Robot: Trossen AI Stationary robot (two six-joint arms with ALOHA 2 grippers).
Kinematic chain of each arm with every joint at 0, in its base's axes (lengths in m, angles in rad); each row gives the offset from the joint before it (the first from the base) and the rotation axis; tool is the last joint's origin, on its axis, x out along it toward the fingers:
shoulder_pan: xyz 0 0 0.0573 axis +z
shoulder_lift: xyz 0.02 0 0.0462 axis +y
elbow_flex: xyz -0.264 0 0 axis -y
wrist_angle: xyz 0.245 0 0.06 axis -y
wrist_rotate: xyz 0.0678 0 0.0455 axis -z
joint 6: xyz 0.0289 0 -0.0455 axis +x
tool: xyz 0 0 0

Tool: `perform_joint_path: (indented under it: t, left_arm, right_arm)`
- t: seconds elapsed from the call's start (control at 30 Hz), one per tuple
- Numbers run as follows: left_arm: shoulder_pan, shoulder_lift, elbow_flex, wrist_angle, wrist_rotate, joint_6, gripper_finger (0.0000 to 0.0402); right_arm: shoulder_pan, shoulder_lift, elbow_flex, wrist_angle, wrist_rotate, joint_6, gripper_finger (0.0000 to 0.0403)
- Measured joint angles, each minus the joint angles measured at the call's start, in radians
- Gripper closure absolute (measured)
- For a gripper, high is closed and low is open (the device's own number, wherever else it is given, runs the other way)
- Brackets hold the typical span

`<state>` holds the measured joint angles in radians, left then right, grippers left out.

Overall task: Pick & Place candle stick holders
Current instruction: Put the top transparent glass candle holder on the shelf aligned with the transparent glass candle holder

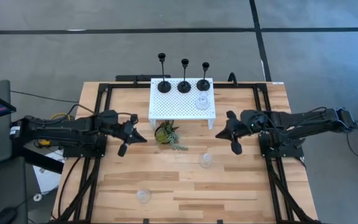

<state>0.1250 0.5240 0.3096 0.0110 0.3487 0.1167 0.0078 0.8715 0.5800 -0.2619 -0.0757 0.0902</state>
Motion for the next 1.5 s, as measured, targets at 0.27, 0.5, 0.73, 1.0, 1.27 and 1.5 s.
perform_joint_path:
  t: [0.27, 0.5, 0.73, 1.0, 1.27, 1.5]
  left_arm:
    - [-0.029, 0.000, 0.000, 0.042, -0.004, -0.001, 0.0397]
    - [-0.029, 0.000, 0.000, 0.042, -0.004, 0.005, 0.0395]
    - [-0.029, 0.002, 0.000, 0.045, -0.004, 0.005, 0.0395]
    - [-0.029, 0.002, 0.001, 0.050, -0.004, -0.001, 0.0396]
    - [-0.029, 0.002, 0.002, 0.050, -0.004, -0.002, 0.0397]
    - [-0.029, 0.011, 0.002, 0.050, -0.004, -0.002, 0.0396]
  right_arm:
    - [0.119, 0.110, 0.000, -0.029, 0.003, 0.203, 0.0403]
    - [0.238, 0.301, 0.054, -0.022, 0.004, 0.203, 0.0403]
    - [0.334, 0.469, 0.344, -0.377, 0.104, 0.087, 0.0403]
    - [0.345, 0.665, 0.535, -0.489, 0.150, -0.045, 0.0403]
    - [0.345, 0.803, 0.654, -0.623, 0.208, 0.012, 0.0392]
    - [0.345, 0.835, 0.689, -0.640, 0.208, 0.019, 0.0331]
